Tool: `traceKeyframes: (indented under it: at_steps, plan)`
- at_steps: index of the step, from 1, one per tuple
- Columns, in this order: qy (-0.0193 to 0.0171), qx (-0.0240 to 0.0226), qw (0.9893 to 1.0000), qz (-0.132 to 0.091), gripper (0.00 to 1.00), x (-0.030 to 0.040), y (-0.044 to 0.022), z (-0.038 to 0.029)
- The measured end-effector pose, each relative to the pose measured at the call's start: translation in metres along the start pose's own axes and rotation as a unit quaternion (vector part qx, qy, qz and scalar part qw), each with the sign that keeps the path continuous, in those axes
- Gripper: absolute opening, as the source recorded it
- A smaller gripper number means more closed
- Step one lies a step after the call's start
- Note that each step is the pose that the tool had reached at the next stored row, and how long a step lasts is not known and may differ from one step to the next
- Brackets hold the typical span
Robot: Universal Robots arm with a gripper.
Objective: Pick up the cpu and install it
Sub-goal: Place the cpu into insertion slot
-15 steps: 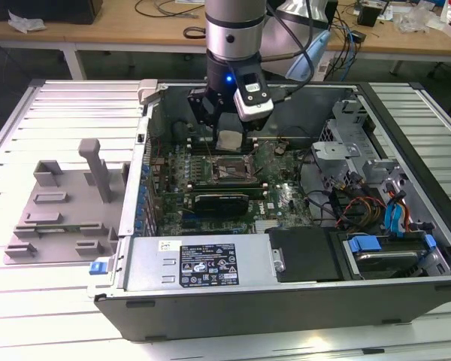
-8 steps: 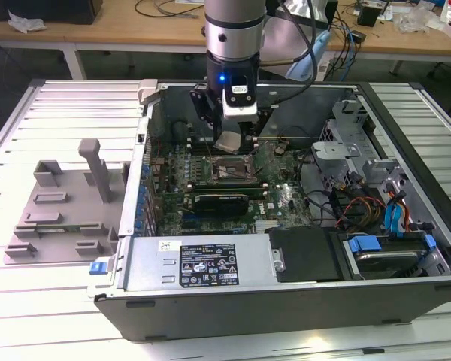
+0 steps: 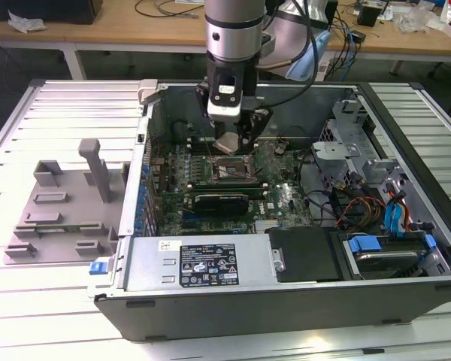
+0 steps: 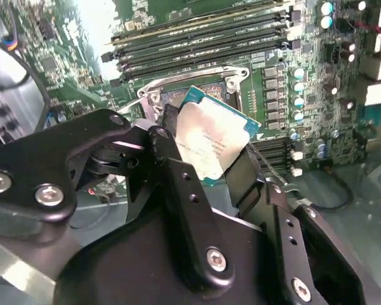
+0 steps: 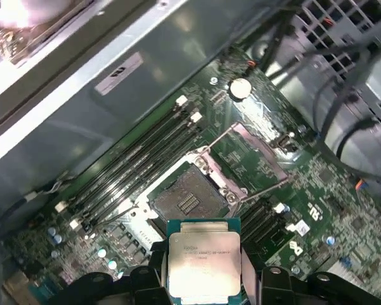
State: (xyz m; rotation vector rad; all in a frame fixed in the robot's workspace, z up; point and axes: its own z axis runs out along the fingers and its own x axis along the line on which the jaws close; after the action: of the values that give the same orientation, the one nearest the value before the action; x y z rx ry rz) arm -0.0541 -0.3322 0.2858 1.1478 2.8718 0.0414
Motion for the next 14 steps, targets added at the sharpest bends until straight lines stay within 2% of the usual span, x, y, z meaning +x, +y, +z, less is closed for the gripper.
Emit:
traceKeyframes:
  at_steps: [3,4,5,7,9,11,12,14]
  plan:
    - [-0.0015,0.0013,0.9994,0.036,0.55,0.0000,0.0000,0.0003]
    - [-0.0021,0.0017,0.9988,0.048,0.55,0.0000,0.0000,0.0004]
    - [-0.0028,0.0023,0.9979,0.065,0.55,0.0000,0.0000,0.0005]
    - [-0.0035,0.0028,0.9967,0.081,0.55,0.0000,0.0000,0.0006]
    - [-0.0049,0.0041,0.9935,0.114,0.55,0.0000,0.0000,0.0008]
    - [-0.0055,0.0045,0.9916,0.129,0.55,0.0000,0.0000,0.0010]
    - [-0.0063,0.0052,0.9893,0.146,0.55,0.0000,0.0000,0.0012]
    - [-0.0071,0.0058,0.9864,0.164,0.55,0.0001,0.0000,0.0015]
